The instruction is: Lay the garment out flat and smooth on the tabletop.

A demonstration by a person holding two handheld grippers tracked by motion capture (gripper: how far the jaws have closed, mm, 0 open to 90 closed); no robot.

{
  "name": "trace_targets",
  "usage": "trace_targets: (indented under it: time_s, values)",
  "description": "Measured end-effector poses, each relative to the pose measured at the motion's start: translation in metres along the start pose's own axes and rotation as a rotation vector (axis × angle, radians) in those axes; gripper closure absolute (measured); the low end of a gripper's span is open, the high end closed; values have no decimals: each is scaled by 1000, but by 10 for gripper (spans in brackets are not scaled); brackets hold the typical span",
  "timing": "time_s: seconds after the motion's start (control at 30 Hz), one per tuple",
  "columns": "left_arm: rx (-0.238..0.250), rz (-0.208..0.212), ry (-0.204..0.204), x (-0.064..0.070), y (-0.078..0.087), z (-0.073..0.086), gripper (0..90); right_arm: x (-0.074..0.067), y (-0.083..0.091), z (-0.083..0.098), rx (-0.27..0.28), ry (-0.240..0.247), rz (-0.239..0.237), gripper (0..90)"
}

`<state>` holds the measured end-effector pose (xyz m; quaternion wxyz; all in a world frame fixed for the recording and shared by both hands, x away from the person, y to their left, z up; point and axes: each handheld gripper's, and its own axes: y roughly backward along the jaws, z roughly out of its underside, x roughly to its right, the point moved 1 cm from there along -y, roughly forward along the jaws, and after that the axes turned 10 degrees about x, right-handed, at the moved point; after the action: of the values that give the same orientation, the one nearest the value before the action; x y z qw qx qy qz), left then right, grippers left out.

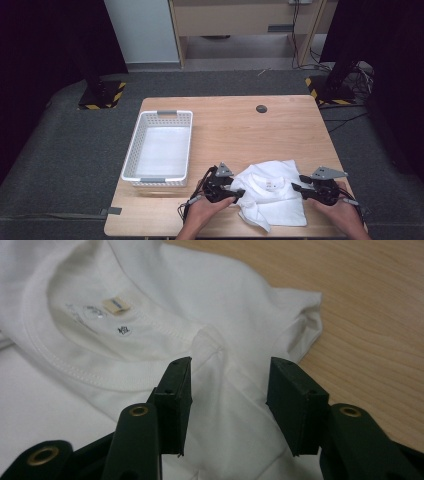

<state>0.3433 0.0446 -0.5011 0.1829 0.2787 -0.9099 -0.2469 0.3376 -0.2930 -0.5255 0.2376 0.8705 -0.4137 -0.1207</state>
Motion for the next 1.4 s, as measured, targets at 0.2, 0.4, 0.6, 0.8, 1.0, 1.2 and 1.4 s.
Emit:
trace_targets:
  time_s: [0.2,0.4,0.6,0.8,1.0,1.2,1.4]
  values:
    - [33,-47,-35,1,-8,6,524,-7,-8,2,-52,50,-6,588]
    - [49,-90,-92,7,-7,9,717,-4,-8,3,-55,26,-14,804]
    - [70,-120,-154,18,0,3,791,-9,-1,-4,-29,44,-19,875]
    - [113,-149,-186,23,10,-5,802,-11,11,-14,34,36,-11,879]
    - [171,-166,-196,27,24,-18,803,-16,25,-28,84,59,2,879]
    - [216,-196,-199,22,30,-37,805,-14,31,-53,115,86,14,880]
    - [229,-276,-223,7,24,-56,804,-4,21,-79,117,106,32,879]
